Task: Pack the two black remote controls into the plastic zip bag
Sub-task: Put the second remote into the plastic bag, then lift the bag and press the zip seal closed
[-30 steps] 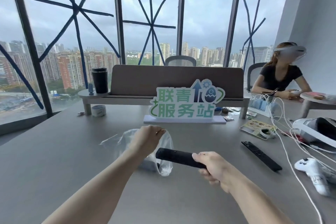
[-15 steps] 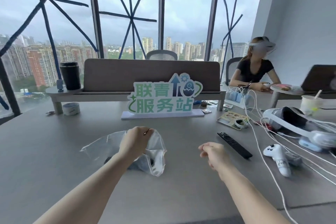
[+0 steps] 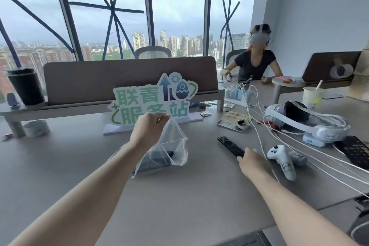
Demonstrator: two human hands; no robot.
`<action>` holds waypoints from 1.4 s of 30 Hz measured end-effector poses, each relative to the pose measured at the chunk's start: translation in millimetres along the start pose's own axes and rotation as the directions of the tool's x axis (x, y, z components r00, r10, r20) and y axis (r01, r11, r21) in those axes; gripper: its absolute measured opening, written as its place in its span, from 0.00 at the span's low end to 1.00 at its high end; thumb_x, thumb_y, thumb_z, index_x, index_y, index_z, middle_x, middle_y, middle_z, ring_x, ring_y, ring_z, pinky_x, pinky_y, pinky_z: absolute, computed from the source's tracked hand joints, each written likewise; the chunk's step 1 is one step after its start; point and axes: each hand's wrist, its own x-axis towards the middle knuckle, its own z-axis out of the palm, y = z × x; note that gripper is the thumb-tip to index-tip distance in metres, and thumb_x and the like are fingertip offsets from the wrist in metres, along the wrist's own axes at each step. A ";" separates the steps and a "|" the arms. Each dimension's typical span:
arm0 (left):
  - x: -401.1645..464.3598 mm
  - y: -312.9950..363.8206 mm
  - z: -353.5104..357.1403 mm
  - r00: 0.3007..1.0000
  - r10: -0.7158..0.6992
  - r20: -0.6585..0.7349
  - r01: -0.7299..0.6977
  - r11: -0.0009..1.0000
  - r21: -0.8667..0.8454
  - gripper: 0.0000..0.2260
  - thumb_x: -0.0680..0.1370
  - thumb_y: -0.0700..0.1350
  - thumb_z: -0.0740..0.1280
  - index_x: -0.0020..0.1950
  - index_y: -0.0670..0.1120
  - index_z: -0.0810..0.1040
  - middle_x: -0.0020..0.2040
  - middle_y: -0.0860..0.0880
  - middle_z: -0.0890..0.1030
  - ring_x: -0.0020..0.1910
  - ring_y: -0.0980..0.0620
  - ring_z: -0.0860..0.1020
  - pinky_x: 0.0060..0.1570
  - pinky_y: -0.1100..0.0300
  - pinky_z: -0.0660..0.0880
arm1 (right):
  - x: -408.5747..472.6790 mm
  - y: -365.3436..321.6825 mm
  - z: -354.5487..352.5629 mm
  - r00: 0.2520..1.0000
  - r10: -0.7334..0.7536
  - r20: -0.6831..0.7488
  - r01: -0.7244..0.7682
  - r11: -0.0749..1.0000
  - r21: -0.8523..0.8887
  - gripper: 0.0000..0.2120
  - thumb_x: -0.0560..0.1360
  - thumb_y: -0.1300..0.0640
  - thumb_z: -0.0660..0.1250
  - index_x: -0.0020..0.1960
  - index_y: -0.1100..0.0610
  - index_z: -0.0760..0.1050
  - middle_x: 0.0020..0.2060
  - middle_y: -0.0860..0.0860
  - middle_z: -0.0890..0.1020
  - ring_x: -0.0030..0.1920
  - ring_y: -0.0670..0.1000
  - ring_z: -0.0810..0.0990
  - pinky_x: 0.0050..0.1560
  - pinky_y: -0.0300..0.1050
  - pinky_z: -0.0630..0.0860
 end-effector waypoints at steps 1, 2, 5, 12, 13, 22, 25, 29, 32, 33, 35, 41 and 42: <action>-4.6 2.5 8.5 0.999 -0.001 0.042 0.001 1.000 0.002 0.18 0.78 0.50 0.62 0.33 0.41 0.77 0.27 0.45 0.78 0.27 0.49 0.72 0.32 0.55 0.73 | -0.2 1.6 1.4 1.000 -0.008 -0.001 0.008 1.000 -0.019 0.17 0.79 0.47 0.62 0.62 0.58 0.74 0.61 0.57 0.77 0.59 0.61 0.79 0.51 0.49 0.73; -9.8 4.0 17.4 0.996 -0.011 0.093 0.010 1.000 0.017 0.18 0.78 0.50 0.62 0.31 0.41 0.75 0.26 0.46 0.76 0.26 0.49 0.70 0.31 0.55 0.71 | -0.6 3.7 2.6 1.000 -0.008 0.011 0.008 1.000 -0.018 0.16 0.77 0.47 0.64 0.59 0.57 0.75 0.58 0.57 0.79 0.55 0.61 0.80 0.49 0.49 0.74; -25.5 6.5 39.0 0.978 -0.065 0.200 0.052 0.996 0.069 0.22 0.77 0.50 0.63 0.25 0.45 0.62 0.21 0.52 0.63 0.23 0.50 0.61 0.27 0.58 0.60 | -6.0 6.1 -3.1 0.994 -0.008 0.107 -0.016 0.975 0.224 0.14 0.75 0.49 0.62 0.49 0.59 0.77 0.41 0.57 0.84 0.40 0.58 0.82 0.36 0.45 0.73; -32.9 12.3 38.4 0.976 -0.135 0.170 0.128 0.990 0.052 0.24 0.77 0.49 0.64 0.23 0.47 0.59 0.20 0.52 0.62 0.23 0.50 0.62 0.26 0.59 0.59 | -64.9 4.6 -76.4 0.791 -0.414 0.451 -0.153 0.579 0.801 0.16 0.79 0.54 0.59 0.43 0.63 0.80 0.21 0.50 0.65 0.17 0.46 0.55 0.19 0.37 0.51; -32.7 13.1 37.6 0.977 -0.136 0.165 0.130 0.990 0.047 0.24 0.77 0.49 0.64 0.23 0.47 0.59 0.20 0.52 0.62 0.23 0.49 0.62 0.26 0.59 0.59 | -71.8 3.3 -82.9 0.744 -0.451 0.492 -0.143 0.612 0.777 0.16 0.78 0.54 0.58 0.42 0.62 0.80 0.21 0.50 0.64 0.18 0.46 0.54 0.19 0.38 0.51; -44.0 13.4 26.6 0.976 -0.140 0.168 0.129 0.989 0.075 0.22 0.76 0.51 0.64 0.22 0.50 0.66 0.23 0.52 0.72 0.26 0.48 0.70 0.28 0.60 0.64 | -99.3 -88.5 -30.2 0.758 -0.498 0.422 -0.033 0.616 0.787 0.12 0.79 0.50 0.65 0.45 0.58 0.79 0.35 0.54 0.80 0.20 0.47 0.63 0.20 0.35 0.57; -47.3 2.7 18.9 0.969 -0.172 0.178 0.158 0.983 0.087 0.21 0.76 0.51 0.64 0.23 0.52 0.66 0.25 0.51 0.73 0.28 0.49 0.71 0.29 0.59 0.66 | -92.6 -87.6 -18.6 0.949 -0.307 0.077 0.183 0.732 0.656 0.09 0.76 0.55 0.65 0.46 0.58 0.82 0.37 0.49 0.83 0.32 0.49 0.77 0.31 0.42 0.71; -56.7 -9.7 17.4 0.955 -0.183 0.233 0.156 0.979 0.130 0.15 0.76 0.53 0.63 0.32 0.48 0.77 0.32 0.48 0.80 0.35 0.45 0.77 0.35 0.57 0.73 | -91.2 -87.4 -4.6 0.902 -0.402 0.154 0.269 0.805 0.529 0.16 0.72 0.44 0.65 0.60 0.41 0.71 0.42 0.46 0.80 0.43 0.51 0.79 0.41 0.45 0.71; -65.3 -11.8 12.5 0.941 -0.162 0.296 0.124 0.982 0.145 0.10 0.74 0.53 0.65 0.42 0.50 0.83 0.38 0.50 0.83 0.40 0.47 0.79 0.39 0.57 0.74 | -88.1 -98.0 11.4 0.903 -0.417 0.098 0.316 0.804 0.504 0.07 0.75 0.50 0.64 0.52 0.45 0.78 0.43 0.49 0.84 0.46 0.54 0.82 0.46 0.45 0.75; -68.2 -13.6 8.9 0.934 -0.167 0.315 0.118 0.979 0.168 0.09 0.73 0.52 0.66 0.46 0.52 0.84 0.40 0.51 0.83 0.42 0.48 0.79 0.39 0.58 0.74 | -87.1 -100.6 12.3 0.911 -0.412 0.038 0.343 0.804 0.486 0.06 0.76 0.53 0.64 0.46 0.46 0.80 0.42 0.49 0.86 0.46 0.54 0.82 0.45 0.44 0.75; -74.0 -18.6 -0.5 0.905 -0.191 0.380 0.100 0.964 0.247 0.11 0.70 0.49 0.67 0.51 0.55 0.83 0.44 0.52 0.83 0.44 0.49 0.79 0.38 0.61 0.72 | -84.6 -105.1 12.2 0.923 -0.385 -0.017 0.344 0.803 0.488 0.11 0.75 0.58 0.63 0.40 0.49 0.81 0.35 0.48 0.85 0.41 0.53 0.82 0.39 0.41 0.74; -76.7 -34.3 -46.0 0.892 -0.316 0.324 0.184 0.907 0.379 0.19 0.69 0.39 0.62 0.54 0.55 0.81 0.50 0.51 0.82 0.43 0.48 0.79 0.43 0.59 0.76 | -88.5 -125.3 -19.6 0.935 -0.319 -0.158 0.350 0.741 0.573 0.11 0.73 0.61 0.64 0.46 0.55 0.86 0.38 0.52 0.88 0.34 0.54 0.81 0.43 0.46 0.80; -71.9 -34.7 -56.5 0.910 -0.333 0.246 0.244 0.911 0.332 0.17 0.68 0.38 0.62 0.52 0.53 0.82 0.48 0.50 0.83 0.41 0.47 0.81 0.42 0.58 0.78 | -90.1 -129.9 -28.3 0.933 -0.308 -0.183 0.355 0.719 0.598 0.11 0.73 0.61 0.64 0.47 0.55 0.86 0.38 0.52 0.88 0.31 0.51 0.79 0.44 0.47 0.80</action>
